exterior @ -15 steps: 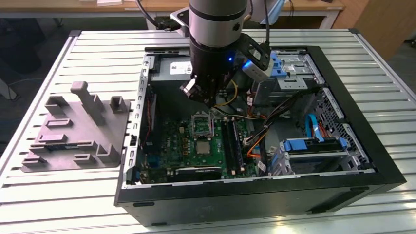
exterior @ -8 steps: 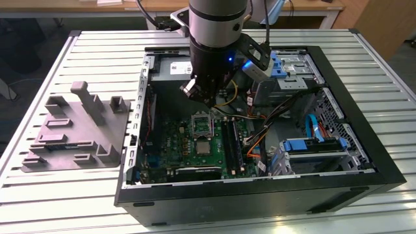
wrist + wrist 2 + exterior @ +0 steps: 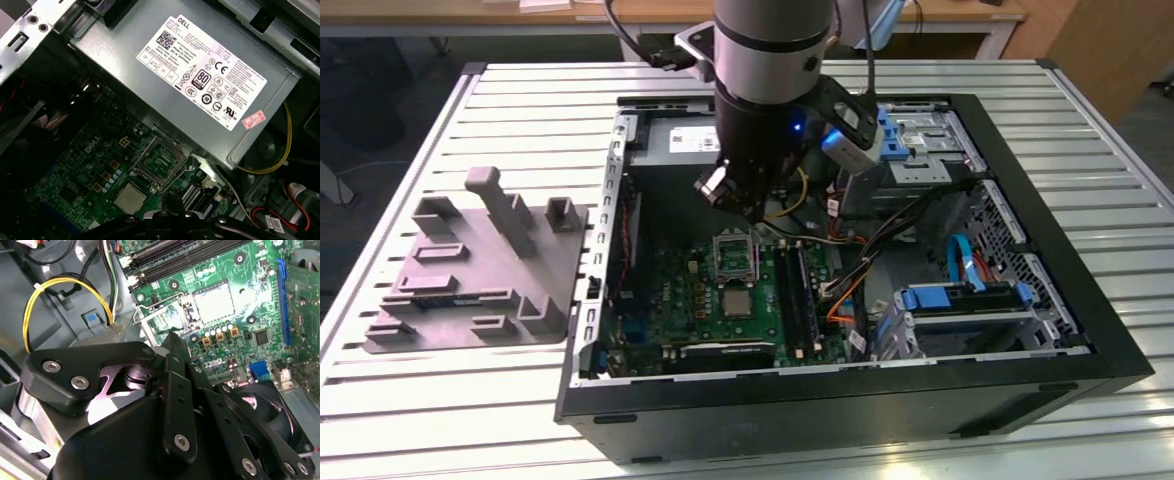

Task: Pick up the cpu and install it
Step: 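Close the cpu cover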

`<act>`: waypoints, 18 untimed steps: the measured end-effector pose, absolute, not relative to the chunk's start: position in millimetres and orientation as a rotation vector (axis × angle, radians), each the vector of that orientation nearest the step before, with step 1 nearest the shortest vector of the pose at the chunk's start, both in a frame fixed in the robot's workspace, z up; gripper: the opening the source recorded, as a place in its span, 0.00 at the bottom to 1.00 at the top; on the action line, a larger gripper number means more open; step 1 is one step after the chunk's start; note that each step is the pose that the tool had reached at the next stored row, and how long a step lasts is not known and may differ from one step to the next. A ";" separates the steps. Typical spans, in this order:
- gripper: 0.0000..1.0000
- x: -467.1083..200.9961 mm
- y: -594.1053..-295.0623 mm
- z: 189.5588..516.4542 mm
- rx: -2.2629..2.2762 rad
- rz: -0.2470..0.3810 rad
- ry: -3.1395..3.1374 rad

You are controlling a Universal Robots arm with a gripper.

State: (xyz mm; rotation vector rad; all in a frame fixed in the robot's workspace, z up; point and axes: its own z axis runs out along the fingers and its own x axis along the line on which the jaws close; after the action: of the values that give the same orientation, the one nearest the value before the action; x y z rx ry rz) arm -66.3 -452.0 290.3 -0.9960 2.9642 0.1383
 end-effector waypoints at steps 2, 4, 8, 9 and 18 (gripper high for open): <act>0.11 -66.0 -452.1 288.8 -1.011 0.141 2.959; 0.11 -65.8 -452.1 288.1 -1.018 0.155 2.952; 0.11 -65.3 -452.7 284.8 -1.020 0.195 2.939; 0.11 -64.8 -452.8 283.1 -1.023 0.195 2.939; 0.11 -58.9 -452.8 268.5 -1.142 0.195 2.900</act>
State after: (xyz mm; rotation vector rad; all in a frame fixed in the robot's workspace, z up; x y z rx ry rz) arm -58.9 -452.8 268.5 -1.1420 2.9003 0.1953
